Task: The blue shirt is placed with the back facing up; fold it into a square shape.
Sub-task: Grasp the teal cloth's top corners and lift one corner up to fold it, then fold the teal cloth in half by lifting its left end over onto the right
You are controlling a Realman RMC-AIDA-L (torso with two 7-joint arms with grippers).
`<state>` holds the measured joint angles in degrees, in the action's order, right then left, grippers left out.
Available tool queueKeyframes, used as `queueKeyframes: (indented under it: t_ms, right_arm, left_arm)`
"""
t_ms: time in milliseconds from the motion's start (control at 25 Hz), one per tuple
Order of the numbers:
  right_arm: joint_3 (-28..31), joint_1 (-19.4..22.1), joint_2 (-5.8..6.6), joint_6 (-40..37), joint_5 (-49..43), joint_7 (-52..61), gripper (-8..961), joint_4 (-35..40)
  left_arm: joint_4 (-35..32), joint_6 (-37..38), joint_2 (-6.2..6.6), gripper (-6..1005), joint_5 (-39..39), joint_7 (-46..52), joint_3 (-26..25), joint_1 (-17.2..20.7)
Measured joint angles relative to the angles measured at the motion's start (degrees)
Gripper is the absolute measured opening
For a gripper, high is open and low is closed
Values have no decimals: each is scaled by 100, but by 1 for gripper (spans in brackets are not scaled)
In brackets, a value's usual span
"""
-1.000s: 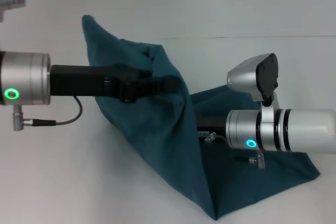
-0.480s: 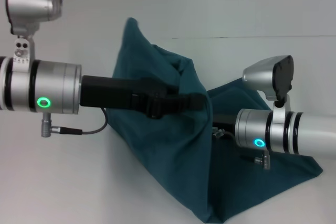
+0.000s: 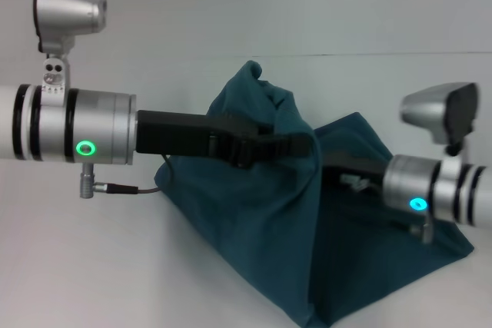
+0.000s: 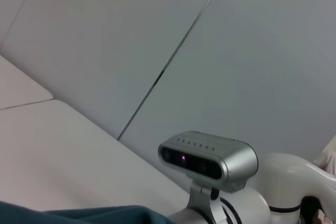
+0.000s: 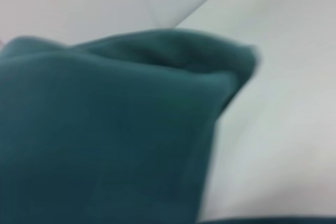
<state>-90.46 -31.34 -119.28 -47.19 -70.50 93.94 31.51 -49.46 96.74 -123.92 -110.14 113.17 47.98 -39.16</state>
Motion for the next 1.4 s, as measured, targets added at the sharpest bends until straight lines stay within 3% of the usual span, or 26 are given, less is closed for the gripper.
queueKeyframes:
  t_ms: [320,920,1160,1400]
  right_arm:
    - [814,718,45,-44,-521,106,13,885]
    - [956,796,45,-51,-597,139,12,925]
    - [1204,880,51,-57,-600,135,13,922]
    - [1456,1100,50,-66,-608,87,16,1113]
  left_arm:
    - [496,-171,7,52,33,8,9,-281]
    - [803,-611,-1,51,33,-22,19,-419]
    - [887,-820,-1,146,-15,-21,72,-446]
    - [925,-983,-1,284,-19,-43,552,-464]
